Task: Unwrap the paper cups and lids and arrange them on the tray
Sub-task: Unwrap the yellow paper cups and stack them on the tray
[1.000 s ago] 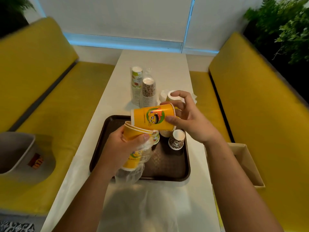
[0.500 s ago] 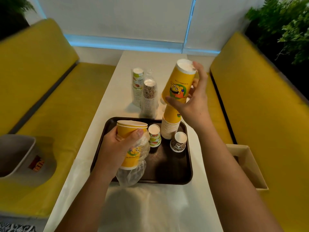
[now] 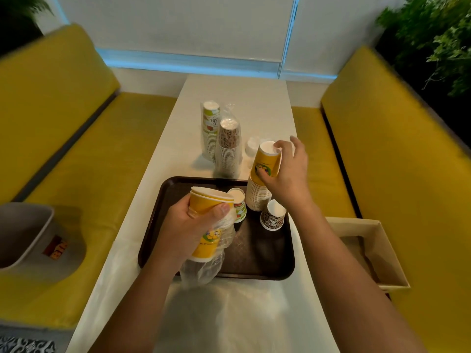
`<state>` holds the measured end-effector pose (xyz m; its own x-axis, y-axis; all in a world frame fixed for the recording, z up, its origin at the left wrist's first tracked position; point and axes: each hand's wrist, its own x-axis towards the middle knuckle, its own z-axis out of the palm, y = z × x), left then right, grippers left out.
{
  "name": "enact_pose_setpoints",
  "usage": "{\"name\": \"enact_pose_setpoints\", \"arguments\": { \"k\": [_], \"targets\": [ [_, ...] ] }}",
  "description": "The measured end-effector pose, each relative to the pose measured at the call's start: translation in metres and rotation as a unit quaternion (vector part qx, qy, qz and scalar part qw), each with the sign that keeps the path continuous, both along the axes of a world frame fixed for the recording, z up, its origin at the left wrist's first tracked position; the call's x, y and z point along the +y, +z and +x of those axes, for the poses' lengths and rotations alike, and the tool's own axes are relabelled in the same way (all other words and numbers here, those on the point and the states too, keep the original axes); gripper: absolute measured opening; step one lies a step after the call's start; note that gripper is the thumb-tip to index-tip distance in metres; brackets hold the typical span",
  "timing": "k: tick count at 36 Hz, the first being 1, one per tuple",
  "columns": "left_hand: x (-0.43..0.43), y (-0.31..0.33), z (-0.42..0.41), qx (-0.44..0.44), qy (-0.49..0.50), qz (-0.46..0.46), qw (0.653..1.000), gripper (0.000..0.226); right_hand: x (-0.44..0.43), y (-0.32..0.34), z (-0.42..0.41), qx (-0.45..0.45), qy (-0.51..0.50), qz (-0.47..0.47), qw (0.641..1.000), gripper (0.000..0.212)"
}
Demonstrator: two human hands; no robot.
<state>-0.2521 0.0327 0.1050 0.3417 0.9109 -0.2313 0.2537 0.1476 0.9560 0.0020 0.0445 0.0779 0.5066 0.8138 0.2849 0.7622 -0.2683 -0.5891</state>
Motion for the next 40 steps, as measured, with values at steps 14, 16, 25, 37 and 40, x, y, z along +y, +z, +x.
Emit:
{"name": "enact_pose_setpoints", "arguments": {
  "k": [14, 16, 25, 37, 40],
  "targets": [
    [-0.001, -0.001, 0.004, 0.046, -0.038, 0.039, 0.997, 0.045, -0.046, 0.043, -0.058, 0.157, 0.362, 0.057, 0.917, 0.022],
    [-0.003, -0.002, 0.002, 0.056, -0.048, 0.049, 0.996, 0.05, -0.045, 0.045, -0.055, 0.182, 0.328, 0.102, 0.921, 0.025],
    [-0.006, 0.005, 0.003, 0.059, -0.072, 0.079, 0.993, 0.037, -0.044, 0.056, -0.057, 0.138, 0.435, -0.025, 0.89, 0.021],
    [-0.007, 0.001, -0.003, 0.019, -0.034, 0.071, 0.997, 0.051, -0.046, 0.059, -0.033, 0.334, 0.278, 0.079, 0.897, 0.026],
    [-0.007, 0.003, -0.002, -0.024, 0.004, 0.049, 0.999, 0.048, -0.051, 0.056, -0.027, 0.421, 0.292, 0.064, 0.856, 0.028]
  ]
}}
